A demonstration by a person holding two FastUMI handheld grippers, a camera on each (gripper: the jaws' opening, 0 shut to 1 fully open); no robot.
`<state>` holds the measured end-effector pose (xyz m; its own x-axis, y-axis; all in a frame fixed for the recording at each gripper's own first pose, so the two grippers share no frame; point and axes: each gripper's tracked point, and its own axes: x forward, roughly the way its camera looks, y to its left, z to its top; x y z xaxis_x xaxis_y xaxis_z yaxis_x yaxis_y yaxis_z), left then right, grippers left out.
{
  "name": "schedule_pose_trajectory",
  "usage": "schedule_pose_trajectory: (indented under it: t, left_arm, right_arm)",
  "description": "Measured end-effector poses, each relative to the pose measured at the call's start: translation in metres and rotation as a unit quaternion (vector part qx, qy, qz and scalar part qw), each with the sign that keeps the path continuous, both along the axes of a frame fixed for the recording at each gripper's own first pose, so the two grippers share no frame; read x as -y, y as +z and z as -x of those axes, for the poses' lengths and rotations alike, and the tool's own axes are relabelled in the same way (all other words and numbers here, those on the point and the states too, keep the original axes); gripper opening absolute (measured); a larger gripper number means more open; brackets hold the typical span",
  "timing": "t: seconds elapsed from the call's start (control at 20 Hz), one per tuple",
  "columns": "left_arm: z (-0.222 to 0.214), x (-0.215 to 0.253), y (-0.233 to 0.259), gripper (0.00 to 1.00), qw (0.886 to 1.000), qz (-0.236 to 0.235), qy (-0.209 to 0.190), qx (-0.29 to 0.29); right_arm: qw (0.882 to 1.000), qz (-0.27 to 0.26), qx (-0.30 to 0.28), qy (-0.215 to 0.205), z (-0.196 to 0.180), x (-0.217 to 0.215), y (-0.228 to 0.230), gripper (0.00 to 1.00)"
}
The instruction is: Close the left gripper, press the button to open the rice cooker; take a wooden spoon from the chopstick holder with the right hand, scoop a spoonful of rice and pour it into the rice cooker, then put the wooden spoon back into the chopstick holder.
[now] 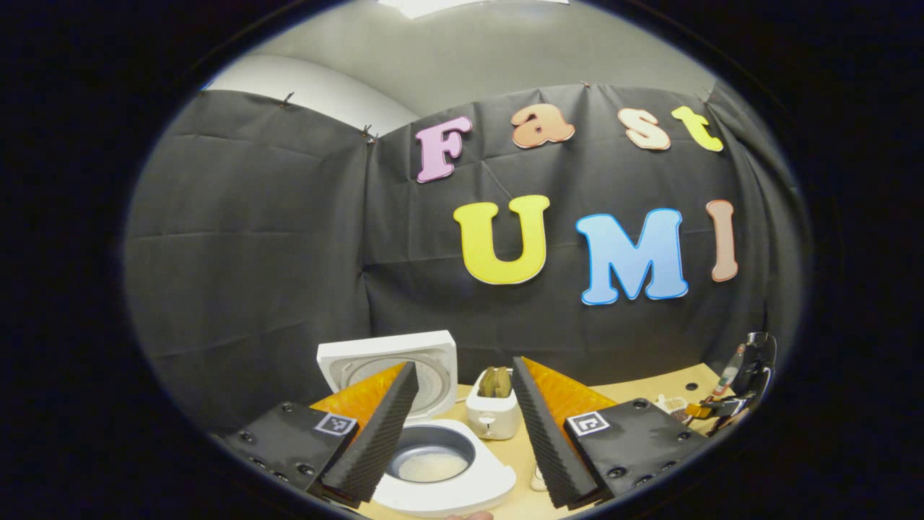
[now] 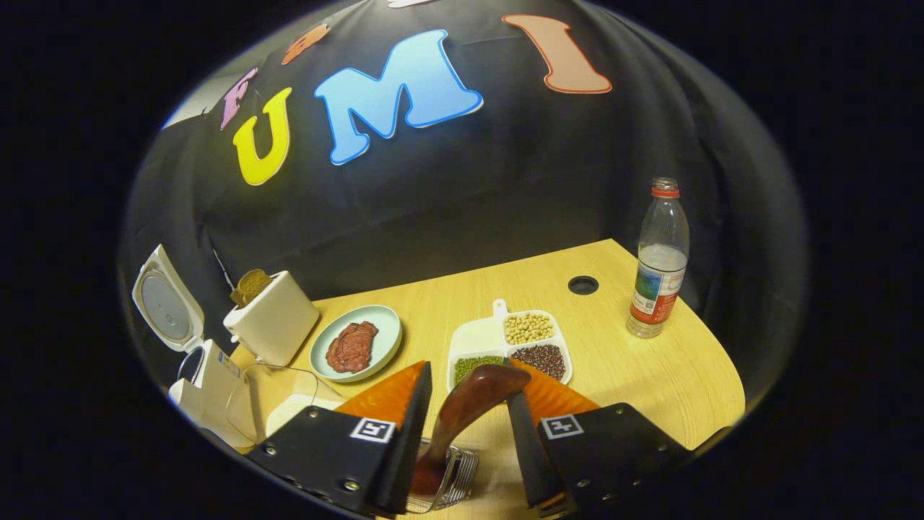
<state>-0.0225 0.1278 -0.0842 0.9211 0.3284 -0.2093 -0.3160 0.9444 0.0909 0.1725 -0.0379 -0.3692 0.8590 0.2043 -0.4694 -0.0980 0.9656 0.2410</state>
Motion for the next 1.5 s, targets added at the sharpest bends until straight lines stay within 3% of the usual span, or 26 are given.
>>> schedule_pose_trajectory:
  t: [0.05, 0.1, 0.25, 0.3, 0.4, 0.6, 0.95, 1.15, 1.2, 1.5]
  left_arm:
    - [-0.002, 0.002, -0.003, 0.91, 1.000, 0.002, -0.004, -0.003]
    - [-0.005, 0.006, -0.004, 0.91, 1.000, 0.006, -0.009, -0.004]
    - [-0.010, 0.014, -0.004, 0.91, 1.000, 0.009, -0.023, -0.003]
    - [-0.010, 0.016, -0.001, 0.91, 1.000, 0.006, -0.027, -0.001]
    - [-0.009, 0.016, 0.001, 0.91, 0.999, 0.001, -0.032, 0.002]
    - [0.003, 0.010, 0.004, 0.91, 0.999, 0.005, -0.030, 0.010]
    - [0.006, 0.015, 0.019, 0.90, 0.998, 0.014, -0.052, 0.041]
    - [0.006, 0.021, 0.019, 0.96, 0.997, 0.008, -0.069, 0.047]
    - [0.006, 0.022, 0.019, 0.90, 0.996, 0.009, -0.072, 0.047]
    - [0.012, 0.007, 0.027, 1.00, 0.997, 0.009, -0.060, 0.056]
  right_arm:
    - [1.000, -0.008, -0.003, 0.004, 0.006, -0.002, 0.002, 0.56]
    - [1.000, -0.011, -0.008, 0.010, 0.010, -0.003, 0.002, 0.46]
    - [1.000, -0.015, -0.002, 0.026, 0.014, -0.012, 0.000, 0.46]
    - [0.999, -0.014, -0.002, 0.032, 0.030, -0.012, 0.011, 0.32]
    - [0.999, -0.018, 0.006, 0.050, 0.035, -0.021, 0.017, 0.32]
    - [0.998, -0.023, 0.014, 0.051, 0.049, -0.032, 0.023, 0.10]
    - [0.998, -0.013, 0.049, 0.038, 0.055, -0.043, 0.079, 0.10]
    - [0.998, -0.011, 0.063, 0.023, 0.056, -0.045, 0.121, 0.09]
    - [0.997, -0.016, 0.071, 0.022, 0.056, -0.047, 0.133, 0.09]
    - [0.992, -0.037, 0.111, 0.055, 0.056, -0.089, 0.192, 0.09]
